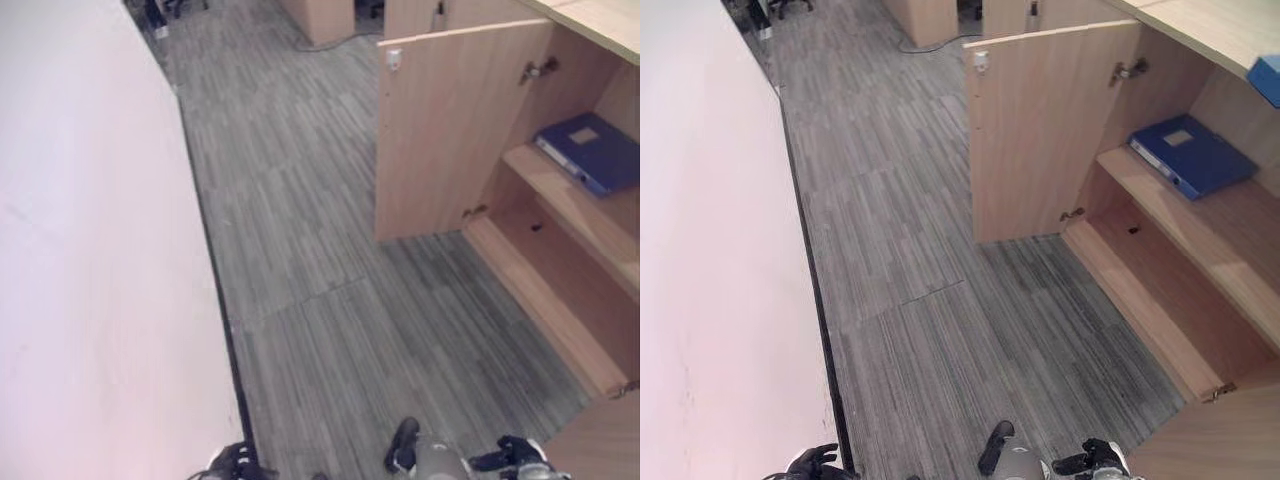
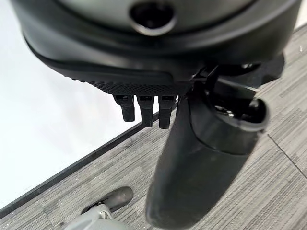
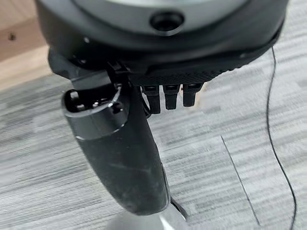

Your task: Put the empty folder in the office cabinet

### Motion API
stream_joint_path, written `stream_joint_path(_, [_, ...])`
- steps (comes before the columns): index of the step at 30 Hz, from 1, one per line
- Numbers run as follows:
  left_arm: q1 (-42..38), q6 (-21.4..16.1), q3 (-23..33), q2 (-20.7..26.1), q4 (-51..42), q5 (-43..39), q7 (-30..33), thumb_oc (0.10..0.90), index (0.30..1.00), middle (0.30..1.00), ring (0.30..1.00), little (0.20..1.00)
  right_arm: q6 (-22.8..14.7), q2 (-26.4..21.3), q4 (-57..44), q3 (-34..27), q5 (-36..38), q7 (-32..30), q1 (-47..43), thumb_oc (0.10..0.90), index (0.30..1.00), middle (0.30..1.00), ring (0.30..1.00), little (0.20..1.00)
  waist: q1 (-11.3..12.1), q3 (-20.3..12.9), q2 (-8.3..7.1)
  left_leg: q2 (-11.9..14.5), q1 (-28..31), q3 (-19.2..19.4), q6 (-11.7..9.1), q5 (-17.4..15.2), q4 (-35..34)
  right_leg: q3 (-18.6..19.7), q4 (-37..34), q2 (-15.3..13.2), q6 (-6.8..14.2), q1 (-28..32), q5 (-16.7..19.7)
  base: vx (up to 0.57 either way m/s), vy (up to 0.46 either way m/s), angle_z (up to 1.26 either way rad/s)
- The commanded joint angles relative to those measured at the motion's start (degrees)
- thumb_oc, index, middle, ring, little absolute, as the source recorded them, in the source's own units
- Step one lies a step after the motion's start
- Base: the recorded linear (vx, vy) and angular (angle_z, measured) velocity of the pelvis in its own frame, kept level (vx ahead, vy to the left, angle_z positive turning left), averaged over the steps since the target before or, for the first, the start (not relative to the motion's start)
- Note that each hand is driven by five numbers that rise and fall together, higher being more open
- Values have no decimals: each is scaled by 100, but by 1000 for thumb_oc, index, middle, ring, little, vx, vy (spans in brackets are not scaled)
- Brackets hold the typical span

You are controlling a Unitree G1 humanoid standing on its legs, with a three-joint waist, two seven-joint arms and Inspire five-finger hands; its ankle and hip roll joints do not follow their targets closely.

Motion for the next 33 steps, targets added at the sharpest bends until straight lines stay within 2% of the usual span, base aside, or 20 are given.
stream_joint_path(1, [-159,-108,-138,249,-329,-122,-27,800,900,900,900,900,-95,-83,60,100,-42,-76,-254,800,900,900,900,900,-90,169,-341,-190,-165,-560,-151,1050,1893,822,-1896,-3,292,419,1137,322,-221,-25])
stream_joint_path(2, [-183,-109,-192,235,-401,-137,-42,800,900,900,900,900,-100,-130,23,137,-45,-72,-289,800,900,900,900,900,-92,246,-399,-316,-351,-711,-113,1272,2371,998,-1903,73,184,486,1055,146,-115,-55])
stream_joint_path(3, [-187,-108,-191,240,-401,-137,-41,800,900,900,900,900,-99,-125,22,136,-46,-72,-293,800,900,900,900,900,-123,225,-442,-370,-386,-736,-98,1320,2345,979,-1906,14,191,462,1072,277,-180,-45])
stream_joint_path(4, [-249,-111,-244,243,-503,-213,-5,800,900,900,900,900,-103,-189,-71,183,3,-71,-375,800,900,900,900,900,-70,363,-560,-566,-710,-890,-65,1302,3222,1322,-1940,139,61,612,934,186,-131,-82])
stream_joint_path(5, [-252,-110,-244,247,-503,-213,-4,800,900,900,900,900,-102,-185,-72,181,3,-70,-378,800,900,900,900,900,-85,348,-597,-611,-730,-896,-51,1343,3195,1316,-1945,92,69,593,951,435,-210,-83])
stream_joint_path(6, [-257,-121,-246,246,-538,-307,32,800,900,900,900,900,-110,-213,-113,215,97,-81,-424,800,900,900,900,900,14,402,-682,-693,-1217,-905,74,1002,3556,1617,-2040,193,49,803,825,223,-72,-106])
stream_joint_path(8, [-245,-120,-237,227,-559,-364,36,800,900,900,900,900,-111,-195,-122,226,152,-77,-439,800,900,900,900,900,86,416,-721,-734,-1465,-893,149,891,3582,1771,-2098,227,61,926,782,366,-25,-64])
stream_joint_path(10, [-194,-130,-273,201,-510,-297,36,800,900,900,900,900,-158,-142,-208,250,246,-91,-457,800,900,900,900,900,272,468,-821,-562,-2148,-819,233,724,3079,2111,-2297,317,200,1374,667,481,60,-83])
stream_joint_path(11, [-197,-130,-273,203,-509,-297,36,800,900,900,900,900,-157,-140,-209,248,246,-91,-458,800,900,900,900,900,277,461,-840,-581,-2147,-806,239,756,3046,2118,-2301,297,204,1360,680,285,95,-89])
stream_joint_path(12, [-195,-126,-296,200,-477,-255,41,800,900,900,900,900,-173,-100,-241,288,258,-90,-478,800,900,900,900,900,353,483,-849,-438,-2236,-771,233,812,2539,2226,-2344,329,272,1513,649,432,183,-128])
stream_joint_path(13, [-210,-114,-334,204,-413,-222,46,800,900,900,900,900,-198,-36,-290,394,240,-109,-513,800,900,900,900,900,457,455,-774,-179,-2388,-960,152,1154,1347,2406,-2432,463,392,1752,518,604,240,-117])
stream_joint_path(14, [-213,-113,-343,204,-387,-208,53,800,900,900,900,900,-202,-7,-306,446,211,-96,-513,800,900,900,900,900,534,439,-713,-73,-2341,-1085,71,1412,769,2526,-2496,553,438,1903,448,473,178,-108])
stream_joint_path(17, [-239,-118,-352,194,-287,-198,74,800,900,900,900,900,-194,28,-322,546,113,-87,-510,800,900,900,900,900,679,449,-695,156,-2370,-1376,-69,1780,-134,2864,-2518,572,505,2222,233,437,140,-112])
stream_joint_path(19, [-261,-114,-370,193,-239,-175,77,800,900,900,900,900,-169,35,-269,629,-12,-71,-499,800,900,900,900,900,784,440,-732,292,-2638,-1620,-189,1896,-616,3209,-2512,549,535,2486,27,561,157,-99])
stream_joint_path(22, [-179,-76,-367,188,-126,-24,71,800,900,900,900,900,-82,78,-92,628,-179,0,-393,800,900,900,900,900,894,320,-746,394,-2774,-1824,-280,1965,-686,3722,-2509,520,585,2813,-222,516,229,-96])
stream_joint_path(24, [-99,-62,-324,175,-52,39,65,800,900,900,900,900,-51,105,81,496,-226,11,-225,800,900,900,900,900,925,150,-718,199,-2650,-2291,-344,2070,-607,3994,-2461,399,664,2914,-283,547,347,-101])
stream_joint_path(27, [-153,-54,-368,235,-116,47,75,800,900,900,900,900,-7,130,135,435,-230,8,-185,800,900,900,900,900,884,90,-795,-6,-2676,-2220,-274,2078,-372,4117,-2357,214,772,2845,-234,330,291,-40])
stream_joint_path(30, [-218,-50,-329,377,-260,-23,91,800,900,900,900,900,9,183,131,415,-224,16,-242,800,900,900,900,900,928,-20,-908,-256,-2611,-2079,12,1885,-257,4292,-1693,71,929,2428,-10,271,293,-19])
stream_joint_path(32, [-277,-49,-208,492,-357,-208,155,800,900,900,900,900,-2,217,77,456,-214,-12,-412,800,900,900,900,900,1000,7,-903,-304,-2440,-1852,224,1717,-302,4073,-938,16,1061,1814,528,131,223,-28])
stream_joint_path(33, [-267,-52,-156,537,-401,-319,180,800,900,900,900,900,-10,226,33,478,-230,-16,-465,800,900,900,900,900,1073,19,-854,-250,-2366,-1744,284,1666,-330,3668,-587,-106,1092,1596,843,167,388,-89])
